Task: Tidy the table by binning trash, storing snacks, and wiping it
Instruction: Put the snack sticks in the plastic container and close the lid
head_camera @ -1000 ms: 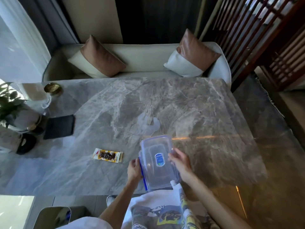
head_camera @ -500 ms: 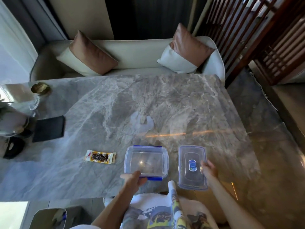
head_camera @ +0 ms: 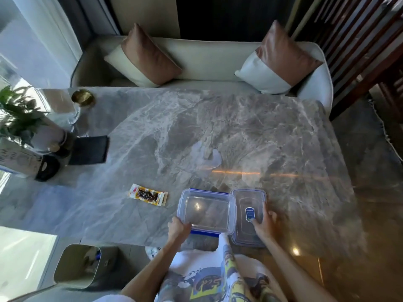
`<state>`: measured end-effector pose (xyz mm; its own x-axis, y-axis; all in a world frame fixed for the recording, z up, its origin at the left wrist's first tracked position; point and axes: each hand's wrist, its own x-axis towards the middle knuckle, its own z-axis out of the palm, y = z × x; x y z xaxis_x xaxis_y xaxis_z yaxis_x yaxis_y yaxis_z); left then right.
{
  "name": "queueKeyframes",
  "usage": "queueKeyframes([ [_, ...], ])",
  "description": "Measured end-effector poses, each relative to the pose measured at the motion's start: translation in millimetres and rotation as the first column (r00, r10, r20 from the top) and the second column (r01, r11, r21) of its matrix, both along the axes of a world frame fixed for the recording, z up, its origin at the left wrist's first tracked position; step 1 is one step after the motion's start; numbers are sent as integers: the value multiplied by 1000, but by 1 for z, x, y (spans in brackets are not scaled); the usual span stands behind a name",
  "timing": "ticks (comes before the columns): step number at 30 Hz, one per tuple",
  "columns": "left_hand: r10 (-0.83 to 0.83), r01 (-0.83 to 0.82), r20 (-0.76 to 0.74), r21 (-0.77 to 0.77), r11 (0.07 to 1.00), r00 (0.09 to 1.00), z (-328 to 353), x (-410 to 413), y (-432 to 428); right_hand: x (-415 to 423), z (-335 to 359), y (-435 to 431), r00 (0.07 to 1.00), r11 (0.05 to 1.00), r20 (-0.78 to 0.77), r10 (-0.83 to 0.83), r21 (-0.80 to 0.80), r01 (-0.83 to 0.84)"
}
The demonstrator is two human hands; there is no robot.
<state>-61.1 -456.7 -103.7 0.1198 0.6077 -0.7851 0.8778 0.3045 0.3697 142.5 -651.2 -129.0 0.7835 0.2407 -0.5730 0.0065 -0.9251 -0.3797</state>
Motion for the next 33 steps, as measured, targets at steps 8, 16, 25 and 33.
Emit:
queueKeyframes([
  [8,-238,240,-31,57,969,971,8,-22,55,-6,36,59,940,985,323,112,87,-148],
  [16,-65,57,17,277,959,998,17,-80,190,-105,60,251,956,930,-193,222,337,-148],
  [25,-216,205,86,125,971,973,-23,-91,258,-195,20,320,994,996,-111,2,-92,-13],
  [33,-169,196,238,-99,976,957,-40,-104,274,-213,8,323,919,939,-232,-319,51,339],
])
